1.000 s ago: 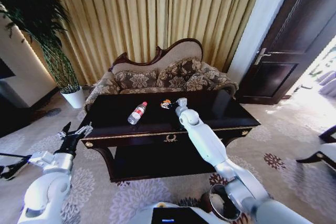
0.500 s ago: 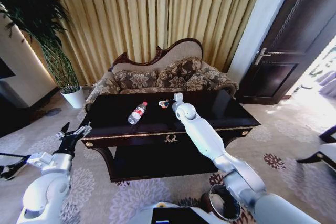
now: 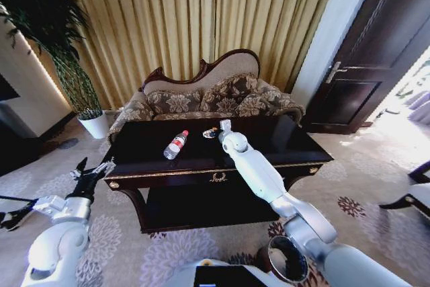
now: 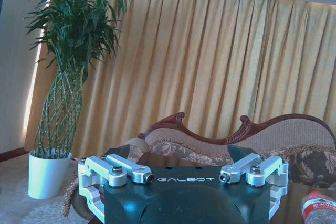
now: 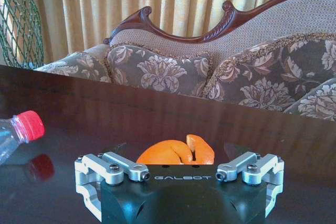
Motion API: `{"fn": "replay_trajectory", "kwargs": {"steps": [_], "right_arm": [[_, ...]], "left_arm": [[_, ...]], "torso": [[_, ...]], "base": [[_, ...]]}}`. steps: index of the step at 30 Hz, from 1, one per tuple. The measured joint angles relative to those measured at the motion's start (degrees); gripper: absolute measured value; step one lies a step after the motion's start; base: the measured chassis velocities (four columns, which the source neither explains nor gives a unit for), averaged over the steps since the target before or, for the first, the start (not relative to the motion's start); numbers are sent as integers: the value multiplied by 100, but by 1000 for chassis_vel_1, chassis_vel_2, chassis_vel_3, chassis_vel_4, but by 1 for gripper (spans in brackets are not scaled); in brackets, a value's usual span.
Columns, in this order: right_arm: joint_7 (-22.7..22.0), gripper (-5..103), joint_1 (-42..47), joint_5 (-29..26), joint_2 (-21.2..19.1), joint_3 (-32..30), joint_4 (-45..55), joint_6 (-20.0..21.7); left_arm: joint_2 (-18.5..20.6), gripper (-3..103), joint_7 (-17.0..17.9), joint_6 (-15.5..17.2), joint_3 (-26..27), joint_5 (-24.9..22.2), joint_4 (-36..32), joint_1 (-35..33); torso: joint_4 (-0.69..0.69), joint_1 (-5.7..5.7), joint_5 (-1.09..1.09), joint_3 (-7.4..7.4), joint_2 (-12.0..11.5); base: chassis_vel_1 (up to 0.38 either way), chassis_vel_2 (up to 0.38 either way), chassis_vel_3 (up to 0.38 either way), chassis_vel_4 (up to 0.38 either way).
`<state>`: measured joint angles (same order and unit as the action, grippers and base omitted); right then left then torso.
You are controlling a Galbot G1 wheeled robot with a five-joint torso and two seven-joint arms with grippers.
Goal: Move to the front of the table and place the trash on the table into the trash bin.
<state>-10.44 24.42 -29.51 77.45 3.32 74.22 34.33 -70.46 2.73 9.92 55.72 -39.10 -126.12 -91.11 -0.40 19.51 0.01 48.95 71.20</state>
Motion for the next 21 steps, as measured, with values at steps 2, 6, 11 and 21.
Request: {"fn": "replay_trajectory", "kwargs": {"steps": [2,6,11,21], "right_arm": [[6,102,13,13,-7,-2,0,-7],[29,98,52,50,-14,-5,0,-23],[84,86,95,113,-13,-5,-7,-40],[197,56,130,217,-27,-17,-2,-60]], "left_arm": [[-2,100,-2,-3,-8,1,10,4],[-8,100,-4,-8,-16,4,20,9],[-8,100,-2,-14,-15,5,34,15],[-7,100,4,-28,-5,5,41,20]], "torso": [[0,0,0,0,0],[0,0,0,0,0],[0,0,0,0,0],[0,0,0,0,0]], "base": [[0,0,0,0],[0,0,0,0],[0,0,0,0],[0,0,0,0]]}}
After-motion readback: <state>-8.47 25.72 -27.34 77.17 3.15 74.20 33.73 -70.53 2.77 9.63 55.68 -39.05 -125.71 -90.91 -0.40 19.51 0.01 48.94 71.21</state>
